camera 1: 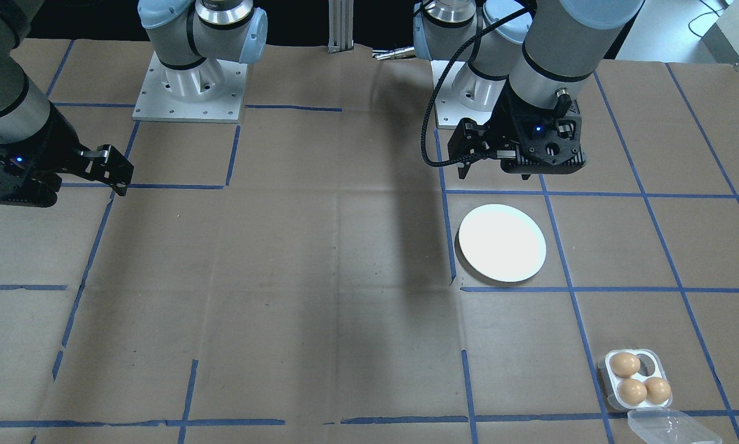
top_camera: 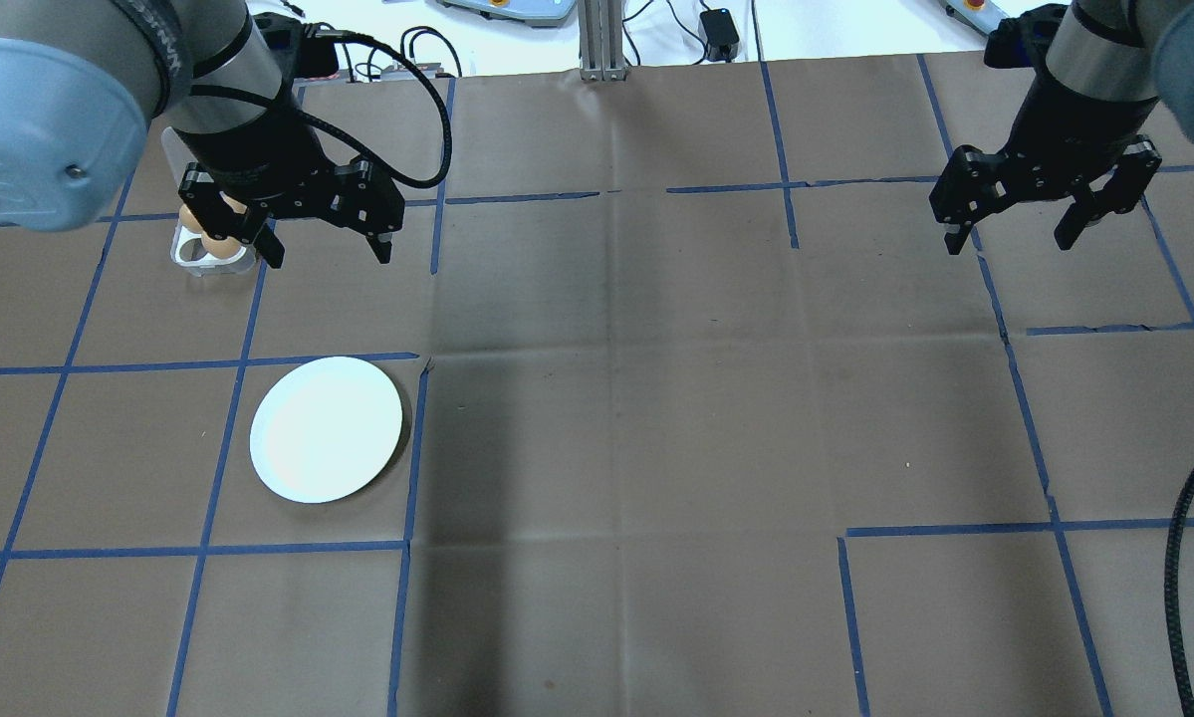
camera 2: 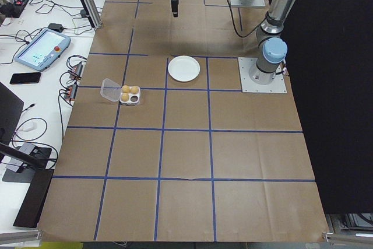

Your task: Place egg on plate

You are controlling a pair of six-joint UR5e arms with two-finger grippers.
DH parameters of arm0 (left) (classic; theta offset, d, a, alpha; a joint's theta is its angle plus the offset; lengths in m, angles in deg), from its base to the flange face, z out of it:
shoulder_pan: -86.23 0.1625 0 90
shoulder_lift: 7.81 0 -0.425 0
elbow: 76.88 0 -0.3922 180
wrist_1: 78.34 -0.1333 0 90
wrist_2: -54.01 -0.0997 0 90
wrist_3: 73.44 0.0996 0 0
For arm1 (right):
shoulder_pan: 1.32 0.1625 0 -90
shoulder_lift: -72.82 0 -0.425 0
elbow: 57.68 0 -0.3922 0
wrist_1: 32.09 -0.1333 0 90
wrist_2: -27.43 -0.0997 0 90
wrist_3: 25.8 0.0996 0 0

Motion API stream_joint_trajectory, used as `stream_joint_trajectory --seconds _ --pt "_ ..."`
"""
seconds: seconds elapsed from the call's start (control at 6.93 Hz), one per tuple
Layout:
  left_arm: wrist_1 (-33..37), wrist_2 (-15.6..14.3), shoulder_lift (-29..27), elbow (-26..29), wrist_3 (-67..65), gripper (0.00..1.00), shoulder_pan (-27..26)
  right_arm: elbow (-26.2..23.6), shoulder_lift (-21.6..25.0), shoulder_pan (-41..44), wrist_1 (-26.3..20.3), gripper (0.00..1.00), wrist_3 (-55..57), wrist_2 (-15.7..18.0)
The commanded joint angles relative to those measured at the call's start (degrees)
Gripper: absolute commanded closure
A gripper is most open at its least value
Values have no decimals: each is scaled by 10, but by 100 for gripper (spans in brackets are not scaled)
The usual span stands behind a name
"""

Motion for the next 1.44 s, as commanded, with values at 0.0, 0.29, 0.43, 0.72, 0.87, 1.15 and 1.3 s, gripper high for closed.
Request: stream_joint_trajectory --seconds 0.0,0.29,0.43,0.72,0.87,1.15,1.3 --pt "0 0 0 0 0 0 0 0 0 0 0 0 0 0" --pt "0 -1 -1 1 0 0 0 0 0 0 0 0 0 0" --pt "0 -2 -1 1 0 0 0 0 0 0 1 0 0 0" --pt "-1 -6 3 4 7 0 13 0 0 0 1 0 0 0" --pt "-3 -3 -3 18 32 0 38 0 0 0 0 0 0 0" --pt "3 -1 -44 77 105 0 134 0 0 0 0 0 0 0" --pt "-1 1 -69 96 146 0 173 0 0 0 1 0 0 0"
